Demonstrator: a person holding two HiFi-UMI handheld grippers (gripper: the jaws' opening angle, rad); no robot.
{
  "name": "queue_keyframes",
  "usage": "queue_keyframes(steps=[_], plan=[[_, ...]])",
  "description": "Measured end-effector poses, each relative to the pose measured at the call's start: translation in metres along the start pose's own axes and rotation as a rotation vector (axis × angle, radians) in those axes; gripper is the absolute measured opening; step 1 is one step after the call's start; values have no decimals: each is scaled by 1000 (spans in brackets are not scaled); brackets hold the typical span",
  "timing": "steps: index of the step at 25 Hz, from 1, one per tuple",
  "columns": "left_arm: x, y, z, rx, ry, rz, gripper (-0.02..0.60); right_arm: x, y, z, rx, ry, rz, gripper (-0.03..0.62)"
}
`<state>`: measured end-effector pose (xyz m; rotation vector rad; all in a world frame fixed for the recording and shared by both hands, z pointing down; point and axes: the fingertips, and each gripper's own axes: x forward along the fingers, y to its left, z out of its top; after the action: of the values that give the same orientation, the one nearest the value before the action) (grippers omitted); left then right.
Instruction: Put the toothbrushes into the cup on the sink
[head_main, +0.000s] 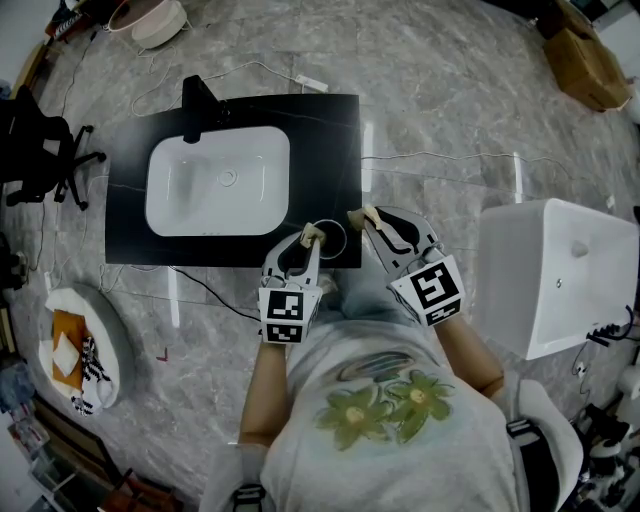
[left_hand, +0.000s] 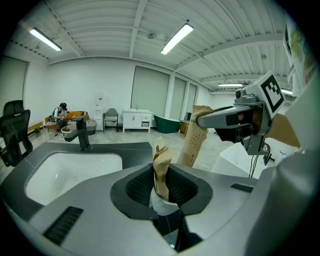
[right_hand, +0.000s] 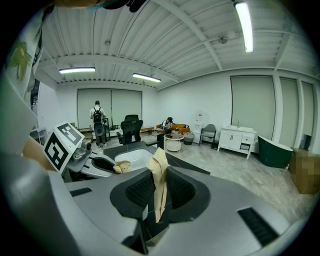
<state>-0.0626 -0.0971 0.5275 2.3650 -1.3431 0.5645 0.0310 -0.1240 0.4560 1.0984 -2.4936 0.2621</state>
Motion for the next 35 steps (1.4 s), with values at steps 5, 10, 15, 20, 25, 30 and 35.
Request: queue_keyframes(steps=[5,10,15,20,25,30,35], plan=[[1,-1,-1,-5,8,-3,90,-1,-1,-2,2,1,-2,81],[3,-3,-4,0,26,-13,171,-3,-1,-2,1,1,-4,81],[-1,-5,8,-11,-10,-11,232,-7,-1,0,-4,-6,-8,81],[-13,-6,25,-26,-70,-13,243,-12,2,3,0,-17,-13,81],[-26,-7,46,-46,-133,-24,242,-19,4,2,0,-27,-20,81],[-43,-5,70,-35,-207,-2,240,-26,4,5,2,-39,-29,81],[-64,-4,89,-38,-278,-9,146,-33,8,8,-4,-46,-38,81]])
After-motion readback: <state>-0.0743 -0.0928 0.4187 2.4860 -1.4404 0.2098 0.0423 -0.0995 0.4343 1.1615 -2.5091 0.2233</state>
